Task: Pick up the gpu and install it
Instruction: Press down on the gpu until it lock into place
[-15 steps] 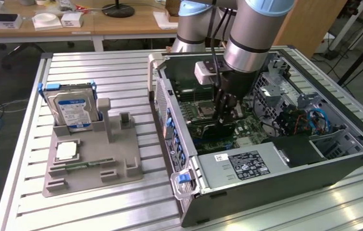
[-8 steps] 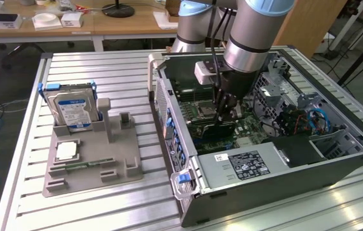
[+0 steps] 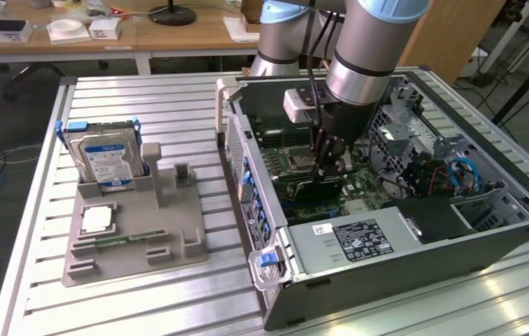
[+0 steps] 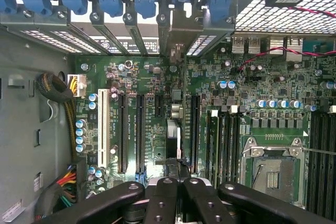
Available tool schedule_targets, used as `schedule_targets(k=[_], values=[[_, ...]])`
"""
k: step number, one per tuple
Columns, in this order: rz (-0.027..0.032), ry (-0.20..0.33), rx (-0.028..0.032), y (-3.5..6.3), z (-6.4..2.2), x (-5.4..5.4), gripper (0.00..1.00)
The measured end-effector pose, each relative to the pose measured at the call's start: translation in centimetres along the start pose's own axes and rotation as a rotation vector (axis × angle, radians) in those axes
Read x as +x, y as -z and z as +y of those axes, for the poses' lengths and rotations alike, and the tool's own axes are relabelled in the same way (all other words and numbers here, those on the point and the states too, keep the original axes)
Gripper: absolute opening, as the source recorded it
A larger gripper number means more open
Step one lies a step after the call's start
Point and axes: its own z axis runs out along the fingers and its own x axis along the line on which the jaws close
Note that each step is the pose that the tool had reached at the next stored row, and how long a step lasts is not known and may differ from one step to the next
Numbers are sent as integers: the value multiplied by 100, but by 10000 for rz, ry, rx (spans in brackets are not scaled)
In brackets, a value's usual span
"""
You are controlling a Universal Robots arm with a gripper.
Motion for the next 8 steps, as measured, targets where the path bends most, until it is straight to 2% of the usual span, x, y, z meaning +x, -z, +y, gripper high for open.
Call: schedule_targets(k=[8], values=[[0,0,1,1,0,0,11]])
